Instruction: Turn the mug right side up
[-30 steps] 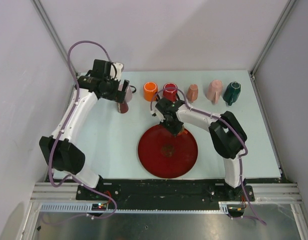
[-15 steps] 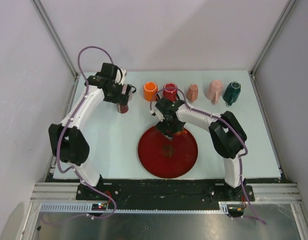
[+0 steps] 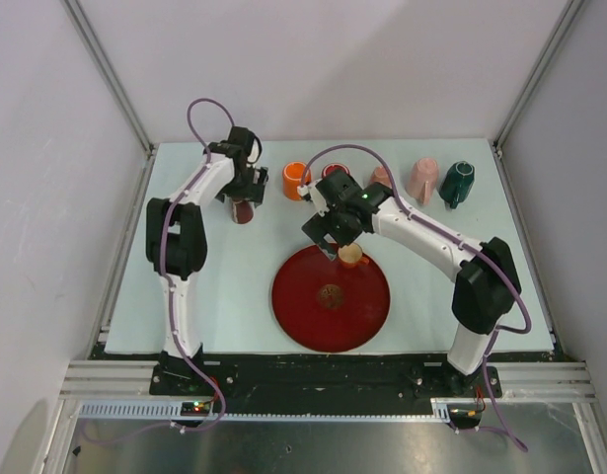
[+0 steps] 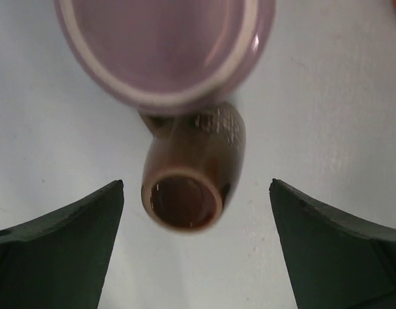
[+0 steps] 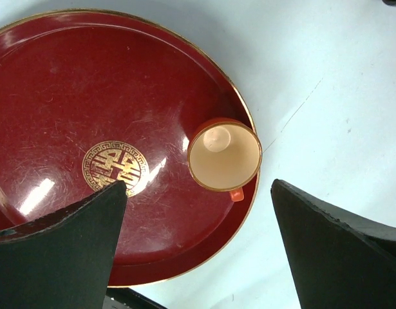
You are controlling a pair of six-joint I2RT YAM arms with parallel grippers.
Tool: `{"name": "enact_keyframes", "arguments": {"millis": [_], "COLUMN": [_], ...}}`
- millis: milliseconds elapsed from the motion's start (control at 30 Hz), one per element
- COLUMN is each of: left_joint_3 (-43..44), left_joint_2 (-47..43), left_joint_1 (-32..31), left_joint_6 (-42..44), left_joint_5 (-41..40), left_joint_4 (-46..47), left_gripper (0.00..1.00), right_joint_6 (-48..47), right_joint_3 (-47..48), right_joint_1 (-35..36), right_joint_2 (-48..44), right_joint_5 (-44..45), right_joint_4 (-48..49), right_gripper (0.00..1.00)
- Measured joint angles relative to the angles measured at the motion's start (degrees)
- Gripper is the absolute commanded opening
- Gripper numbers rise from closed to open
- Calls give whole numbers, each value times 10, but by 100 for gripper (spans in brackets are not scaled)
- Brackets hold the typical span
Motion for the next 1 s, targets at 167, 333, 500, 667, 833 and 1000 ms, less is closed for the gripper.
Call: {"name": "enact_keyframes", "arguments": {"millis": [167,333,500,667,833,1000], "left_joint_3": [33,33,33,26,-10,-39], "left_joint_2": [43,47,48,42,16,-30], "left_joint_1": [9,14,14,18,27,31], "left_joint_6": [-6,-10,-17,-22,-21,-21], "left_joint_5": [-8,-6,1,14,45,113], "left_joint_4": [6,6,8,16,22,2], "left_gripper": [83,60,18,1,0,0], "right_joint_6": [5,8,8,8,22,74], "right_joint_3": [0,0,0,0,0,-12], "right_joint_1": [0,0,0,0,-4,-28], "right_joint_2": [0,0,0,-3,-19,-63], "right_joint_5": [2,7,9,12,-5,-110], "right_joint_4": [-6,-6,-7,-7,-1,70], "right_gripper": [100,99,99,100,100,99]}}
